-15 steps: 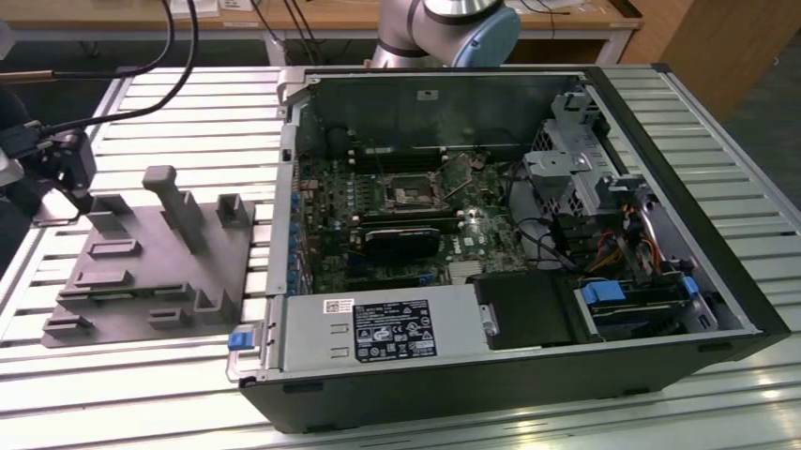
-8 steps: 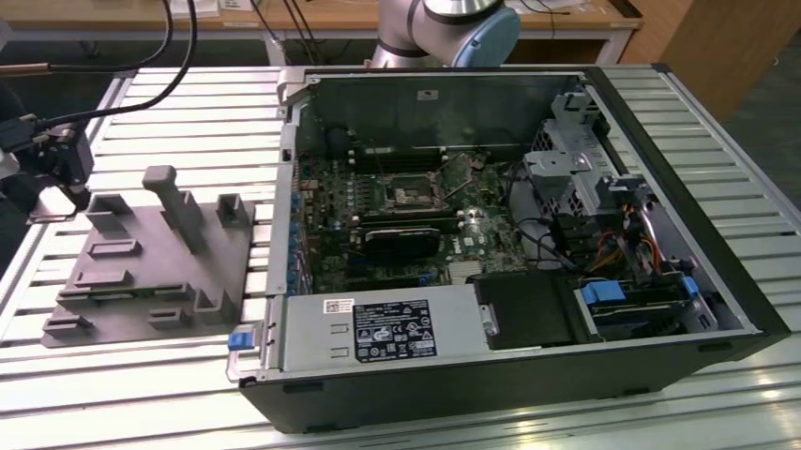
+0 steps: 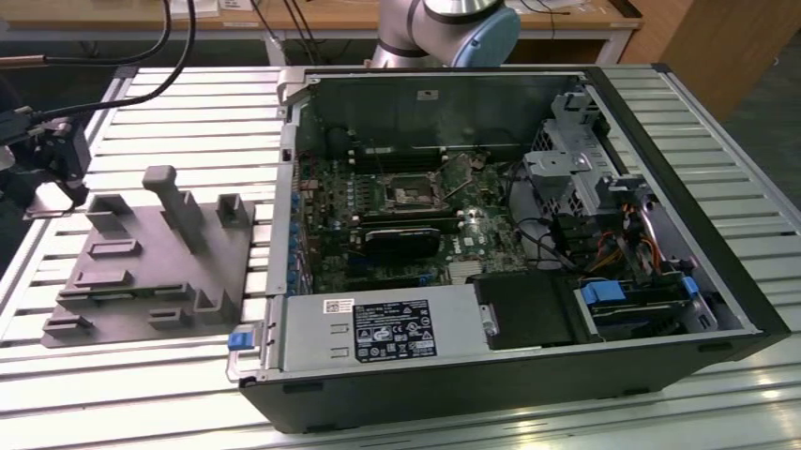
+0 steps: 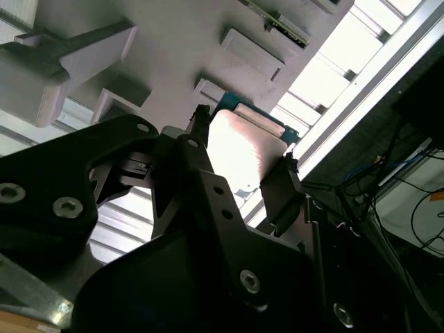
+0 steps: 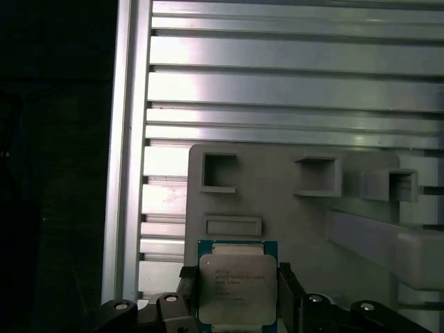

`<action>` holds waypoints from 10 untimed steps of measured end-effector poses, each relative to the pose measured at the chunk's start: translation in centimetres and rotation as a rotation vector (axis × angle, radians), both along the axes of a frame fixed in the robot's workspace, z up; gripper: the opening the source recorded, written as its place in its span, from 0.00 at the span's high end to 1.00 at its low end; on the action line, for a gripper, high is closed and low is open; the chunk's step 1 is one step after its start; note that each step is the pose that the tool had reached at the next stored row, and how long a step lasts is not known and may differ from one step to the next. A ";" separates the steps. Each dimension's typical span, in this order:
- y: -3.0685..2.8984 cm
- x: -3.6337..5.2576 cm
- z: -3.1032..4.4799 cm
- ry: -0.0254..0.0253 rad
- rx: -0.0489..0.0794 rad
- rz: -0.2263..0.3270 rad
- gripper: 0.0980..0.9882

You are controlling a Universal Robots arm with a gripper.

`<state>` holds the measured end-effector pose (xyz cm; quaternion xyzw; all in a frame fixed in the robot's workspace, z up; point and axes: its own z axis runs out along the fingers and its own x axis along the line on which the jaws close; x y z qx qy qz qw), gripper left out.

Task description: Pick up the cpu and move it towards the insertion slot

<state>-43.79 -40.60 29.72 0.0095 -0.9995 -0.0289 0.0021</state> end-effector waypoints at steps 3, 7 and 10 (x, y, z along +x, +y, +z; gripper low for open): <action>0.02 0.00 0.24 -0.0001 0.000 0.000 0.50; 0.05 0.00 0.61 0.0000 0.000 0.000 0.50; 0.08 0.00 0.87 -0.0001 0.000 0.000 0.50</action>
